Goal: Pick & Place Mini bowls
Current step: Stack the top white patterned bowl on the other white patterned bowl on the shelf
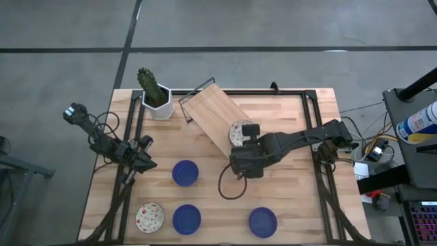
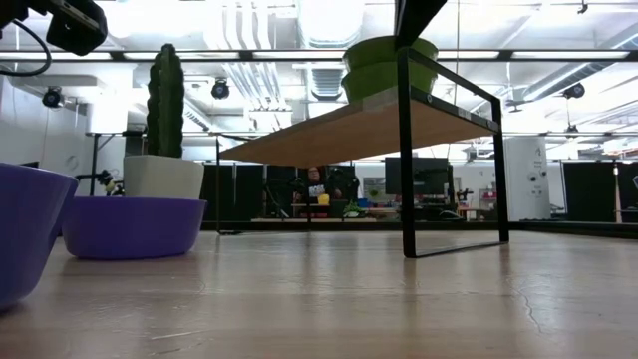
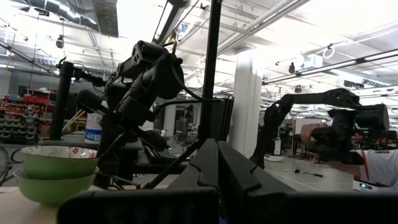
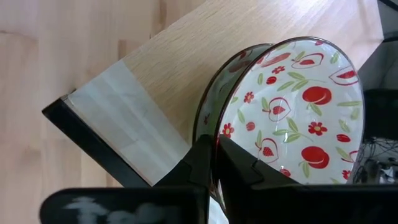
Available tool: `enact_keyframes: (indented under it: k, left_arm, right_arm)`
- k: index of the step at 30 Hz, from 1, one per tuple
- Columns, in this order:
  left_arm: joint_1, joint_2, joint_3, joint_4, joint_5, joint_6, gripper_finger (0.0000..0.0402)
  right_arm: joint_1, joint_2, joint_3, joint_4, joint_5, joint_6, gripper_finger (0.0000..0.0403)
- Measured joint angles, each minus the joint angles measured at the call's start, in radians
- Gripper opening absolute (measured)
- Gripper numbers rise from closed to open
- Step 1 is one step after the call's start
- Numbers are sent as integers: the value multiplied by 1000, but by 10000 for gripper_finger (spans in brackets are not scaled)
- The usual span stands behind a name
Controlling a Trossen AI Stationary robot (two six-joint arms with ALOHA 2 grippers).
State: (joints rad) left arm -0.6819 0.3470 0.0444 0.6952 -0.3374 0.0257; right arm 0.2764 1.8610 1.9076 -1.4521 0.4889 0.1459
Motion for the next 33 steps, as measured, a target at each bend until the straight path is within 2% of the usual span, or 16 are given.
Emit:
enact_keyframes:
  k: [10, 15, 22, 33]
  left_arm:
    - [0, 0, 0, 0, 0, 0, 0]
    - [0, 0, 0, 0, 0, 0, 0]
    - [0, 0, 0, 0, 0, 0, 0]
    - [0, 0, 0, 0, 0, -8, 0]
  right_arm:
    - [0, 0, 1, 0, 4, 11, 88]
    - [4, -1, 35, -15, 3, 7, 104]
    - [16, -3, 85, -42, 9, 18, 93]
    - [13, 0, 9, -66, 54, 44, 39]
